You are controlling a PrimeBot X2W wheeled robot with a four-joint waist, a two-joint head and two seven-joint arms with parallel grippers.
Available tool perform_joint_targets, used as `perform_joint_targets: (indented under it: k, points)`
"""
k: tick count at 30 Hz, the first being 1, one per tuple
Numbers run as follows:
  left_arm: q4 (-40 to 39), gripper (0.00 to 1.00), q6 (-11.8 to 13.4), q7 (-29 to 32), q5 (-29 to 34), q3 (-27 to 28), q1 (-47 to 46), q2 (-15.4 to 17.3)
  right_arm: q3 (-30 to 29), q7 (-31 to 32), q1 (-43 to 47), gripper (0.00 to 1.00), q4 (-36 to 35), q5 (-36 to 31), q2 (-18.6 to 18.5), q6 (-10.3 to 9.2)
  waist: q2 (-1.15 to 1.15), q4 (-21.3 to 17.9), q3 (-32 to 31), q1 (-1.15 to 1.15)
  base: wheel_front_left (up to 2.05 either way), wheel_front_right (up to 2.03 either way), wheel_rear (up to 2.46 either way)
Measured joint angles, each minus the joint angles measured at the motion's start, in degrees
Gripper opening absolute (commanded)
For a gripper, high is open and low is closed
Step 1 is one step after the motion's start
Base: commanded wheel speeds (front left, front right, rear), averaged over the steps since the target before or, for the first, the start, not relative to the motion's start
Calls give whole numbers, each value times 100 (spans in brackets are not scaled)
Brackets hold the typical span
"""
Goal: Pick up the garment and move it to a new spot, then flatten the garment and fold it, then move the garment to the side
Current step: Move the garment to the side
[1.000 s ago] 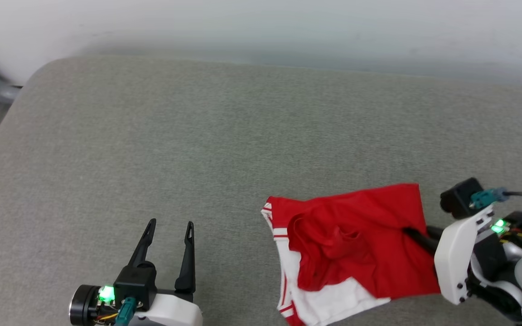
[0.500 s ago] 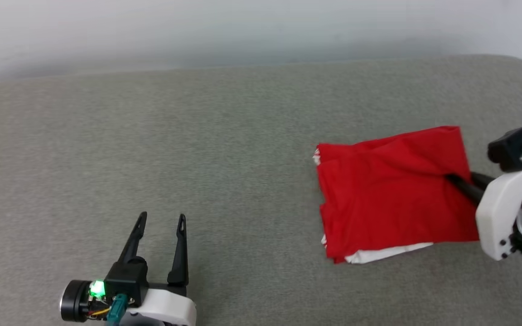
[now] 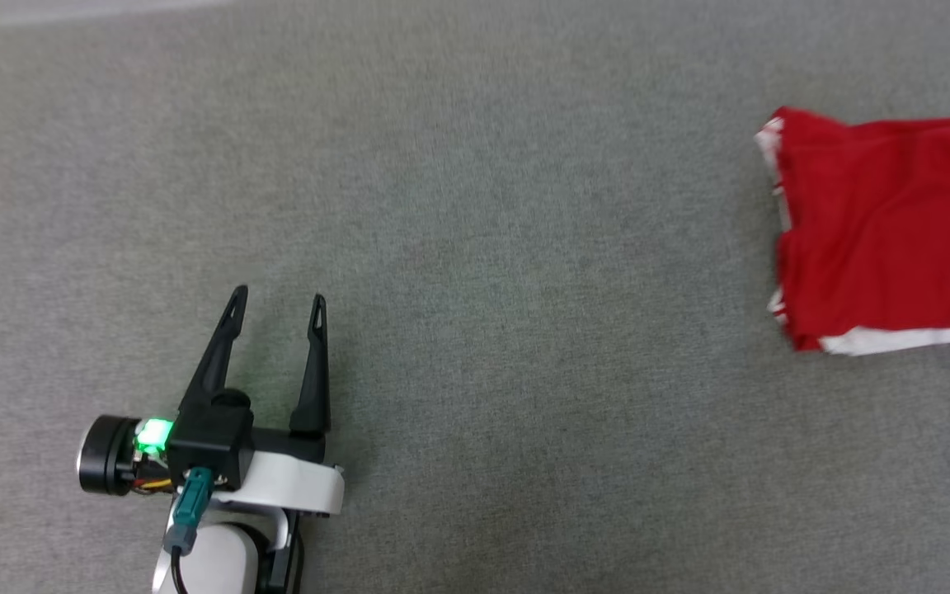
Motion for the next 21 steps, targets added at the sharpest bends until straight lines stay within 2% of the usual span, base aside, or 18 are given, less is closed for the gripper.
perform_joint_targets:
  k: [10, 16, 17, 18, 21]
  points:
    - [-166, 100, -34, 0, 48, -121, -472, 130, -797, -264, -595, 0, 1370, -735, -216, 1, 0, 60, 819, 0, 0, 0, 0]
    - [-245, 100, 12, 0, 42, -156, -516, 162, -1191, -531, -909, 0, 1892, -1156, 42, 1, 0, 137, 997, 0, 0, 0, 0]
    - [-246, 100, 25, 0, 41, -167, -517, 162, -1243, -594, -964, 46, 1958, -1222, 92, 1, 0, 144, 988, 0, 0, 0, 0]
    - [-242, 100, 26, 0, 35, -172, -517, 163, -1292, -635, -989, 100, 2012, -1285, 146, 1, 0, 151, 964, 0, 0, 0, 0]
    - [-213, 100, 57, 0, -10, -181, -504, 162, -1401, -787, -987, 100, 2154, -1436, 309, 1, 0, 170, 829, 0, 0, 0, 0]
